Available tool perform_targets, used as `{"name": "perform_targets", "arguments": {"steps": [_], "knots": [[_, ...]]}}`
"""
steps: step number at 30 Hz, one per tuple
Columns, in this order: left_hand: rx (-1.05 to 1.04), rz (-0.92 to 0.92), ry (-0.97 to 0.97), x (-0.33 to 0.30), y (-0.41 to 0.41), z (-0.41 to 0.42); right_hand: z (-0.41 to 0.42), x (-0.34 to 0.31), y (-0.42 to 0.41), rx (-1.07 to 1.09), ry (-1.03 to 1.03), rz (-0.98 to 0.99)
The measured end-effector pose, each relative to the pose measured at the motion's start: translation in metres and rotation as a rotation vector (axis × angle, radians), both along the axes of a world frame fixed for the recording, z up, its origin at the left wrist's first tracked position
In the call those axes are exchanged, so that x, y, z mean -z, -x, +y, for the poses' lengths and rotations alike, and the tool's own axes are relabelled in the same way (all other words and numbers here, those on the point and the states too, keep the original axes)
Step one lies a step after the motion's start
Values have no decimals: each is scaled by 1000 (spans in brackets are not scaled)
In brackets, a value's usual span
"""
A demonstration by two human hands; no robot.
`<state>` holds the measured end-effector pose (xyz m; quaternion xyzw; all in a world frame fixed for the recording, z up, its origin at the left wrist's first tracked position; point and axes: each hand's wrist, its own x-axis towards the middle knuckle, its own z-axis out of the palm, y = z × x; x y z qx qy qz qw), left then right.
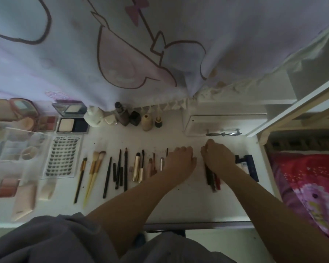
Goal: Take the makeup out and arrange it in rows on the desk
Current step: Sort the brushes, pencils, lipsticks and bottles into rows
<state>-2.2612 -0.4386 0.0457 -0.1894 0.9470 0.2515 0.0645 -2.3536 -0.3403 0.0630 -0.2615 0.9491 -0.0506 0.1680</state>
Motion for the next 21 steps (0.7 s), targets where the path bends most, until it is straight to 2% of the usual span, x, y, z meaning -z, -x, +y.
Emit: {"name": "perform_targets", "arguments": {"steps": [5, 9, 12, 14, 17, 21], "knots": [[-49, -167, 5, 15, 26, 41, -11, 8, 25, -85, -132, -33], [-130, -226, 67, 21, 32, 49, -12, 16, 29, -118, -115, -74], [-192, -261, 21, 19, 35, 52, -13, 17, 33, -147, -115, -121], [-253, -246, -49, 13, 32, 50, -17, 16, 34, -133, -76, -185], [-334, -137, -221, 1, 14, 40, -22, 3, 34, -48, 92, -404], [-207, -9, -351, -22, -19, 19, -19, -29, 28, -112, 165, -644]]}}
